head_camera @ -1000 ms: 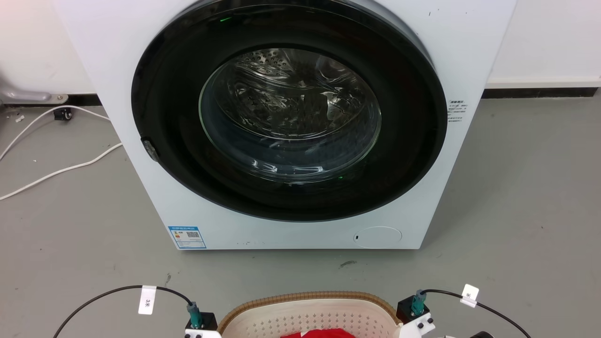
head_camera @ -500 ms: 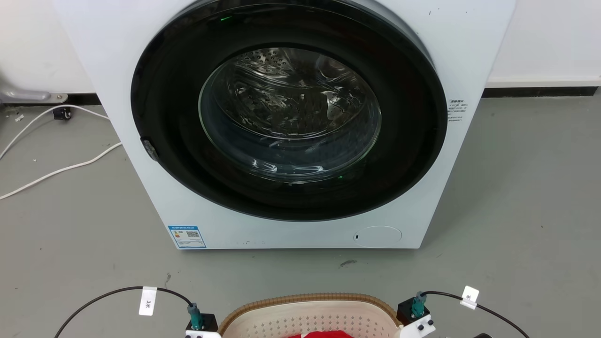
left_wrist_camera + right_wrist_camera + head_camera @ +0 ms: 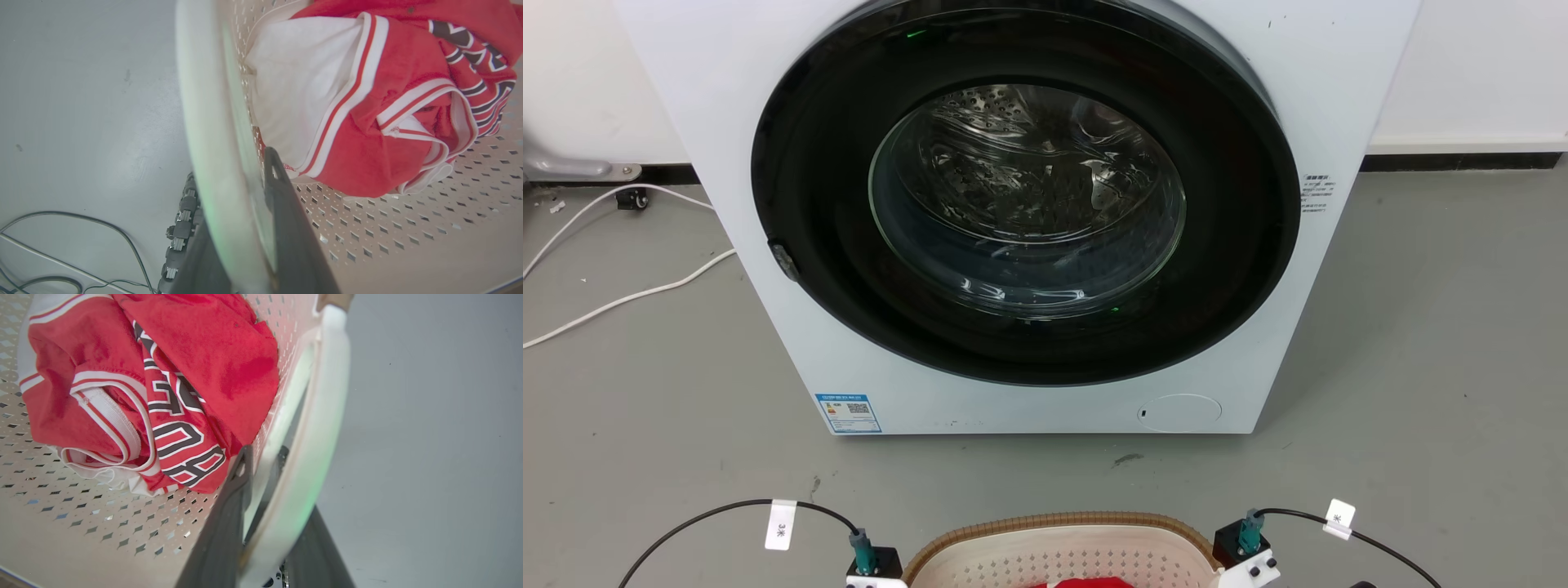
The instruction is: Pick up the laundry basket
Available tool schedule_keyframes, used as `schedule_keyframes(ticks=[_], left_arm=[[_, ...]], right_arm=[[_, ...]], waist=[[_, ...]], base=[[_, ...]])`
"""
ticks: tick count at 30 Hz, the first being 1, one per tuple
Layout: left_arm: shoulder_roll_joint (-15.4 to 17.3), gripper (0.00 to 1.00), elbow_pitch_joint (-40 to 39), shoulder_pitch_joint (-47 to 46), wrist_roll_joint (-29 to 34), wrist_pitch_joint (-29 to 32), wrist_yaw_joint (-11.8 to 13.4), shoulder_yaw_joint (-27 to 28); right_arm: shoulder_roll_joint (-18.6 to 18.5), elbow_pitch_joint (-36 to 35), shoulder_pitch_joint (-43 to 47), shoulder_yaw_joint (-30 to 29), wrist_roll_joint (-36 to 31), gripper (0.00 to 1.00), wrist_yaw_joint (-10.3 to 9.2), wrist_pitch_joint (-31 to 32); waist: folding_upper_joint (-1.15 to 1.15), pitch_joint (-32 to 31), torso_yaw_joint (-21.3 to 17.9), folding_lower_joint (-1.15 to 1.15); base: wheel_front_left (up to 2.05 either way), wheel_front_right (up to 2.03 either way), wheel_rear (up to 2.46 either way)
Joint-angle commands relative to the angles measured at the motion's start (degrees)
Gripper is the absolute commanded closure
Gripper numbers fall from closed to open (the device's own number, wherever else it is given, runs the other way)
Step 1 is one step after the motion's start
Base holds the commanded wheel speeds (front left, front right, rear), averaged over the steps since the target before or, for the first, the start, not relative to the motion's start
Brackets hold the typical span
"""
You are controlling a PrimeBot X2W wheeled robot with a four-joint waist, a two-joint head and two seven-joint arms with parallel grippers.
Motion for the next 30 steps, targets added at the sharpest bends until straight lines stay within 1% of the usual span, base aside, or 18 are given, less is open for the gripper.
schedule_keyframes(ticks=[1, 30], left_arm=[[0.1, 1.0, -0.24, -0.87, -0.16, -0.18, -0.56, -0.48], [0.23, 1.0, -0.04, -0.94, -1.86, -0.72, -0.56, -2.03]], right_arm=[[0.09, -0.38, 0.12, 0.25, -0.46, 1.0, 0.68, 0.01], [0.29, -0.17, 0.55, 0.25, -0.38, 1.0, 0.67, 0.25]], waist=[[0.0, 0.02, 0.01, 0.0], [0.0, 0.05, -0.1, 0.0]], base=[[0.0, 0.0, 0.0], [0.0, 0.0, 0.0]])
